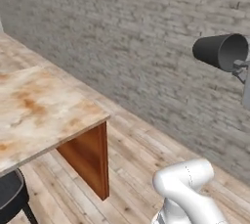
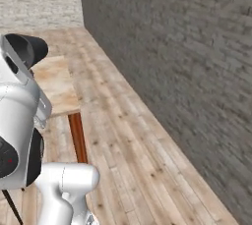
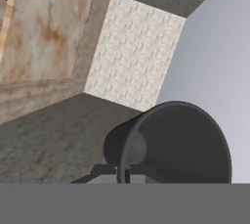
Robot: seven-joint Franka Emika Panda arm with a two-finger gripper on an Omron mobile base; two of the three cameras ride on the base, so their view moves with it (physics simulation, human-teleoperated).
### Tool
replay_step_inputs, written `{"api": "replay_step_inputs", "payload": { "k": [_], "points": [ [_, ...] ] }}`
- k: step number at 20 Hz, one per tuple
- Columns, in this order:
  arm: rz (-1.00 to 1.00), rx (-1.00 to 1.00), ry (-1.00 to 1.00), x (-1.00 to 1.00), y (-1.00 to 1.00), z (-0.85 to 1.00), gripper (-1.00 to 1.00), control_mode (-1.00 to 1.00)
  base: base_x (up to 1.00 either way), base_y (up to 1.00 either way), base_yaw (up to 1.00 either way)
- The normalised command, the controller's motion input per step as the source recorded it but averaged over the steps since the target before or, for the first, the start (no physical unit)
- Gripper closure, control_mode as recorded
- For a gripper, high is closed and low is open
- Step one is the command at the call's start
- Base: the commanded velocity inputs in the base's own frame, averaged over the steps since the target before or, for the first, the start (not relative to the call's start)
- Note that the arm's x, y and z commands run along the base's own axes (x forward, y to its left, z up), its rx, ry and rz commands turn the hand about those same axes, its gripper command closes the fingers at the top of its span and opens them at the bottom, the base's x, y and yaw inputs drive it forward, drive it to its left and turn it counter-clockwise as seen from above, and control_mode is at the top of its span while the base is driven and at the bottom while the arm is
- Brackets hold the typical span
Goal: There is a bowl on the dining counter. Grab a lemon wedge from the fridge and place it in the bowl. Then get the liquor bottle and glass cup from the cabinet and place them next to the bowl.
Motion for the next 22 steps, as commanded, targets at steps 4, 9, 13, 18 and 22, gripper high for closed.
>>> {"api": "replay_step_inputs", "payload": {
  "k": [4,9,13,18,22],
  "points": [
    [0.00,0.00,0.00,0.00,0.00,0.00,1.00,1.00,1.00,-0.29,0.43],
    [0.00,0.00,0.00,0.00,0.00,0.00,1.00,1.00,0.99,-0.41,0.41],
    [0.00,0.00,0.00,0.00,0.00,0.00,1.00,1.00,0.91,-0.55,0.35],
    [0.00,0.00,0.00,0.00,0.00,0.00,1.00,1.00,0.80,-0.67,0.31],
    [0.00,0.00,0.00,0.00,0.00,0.00,1.00,1.00,0.79,-0.66,0.31]
  ]
}}
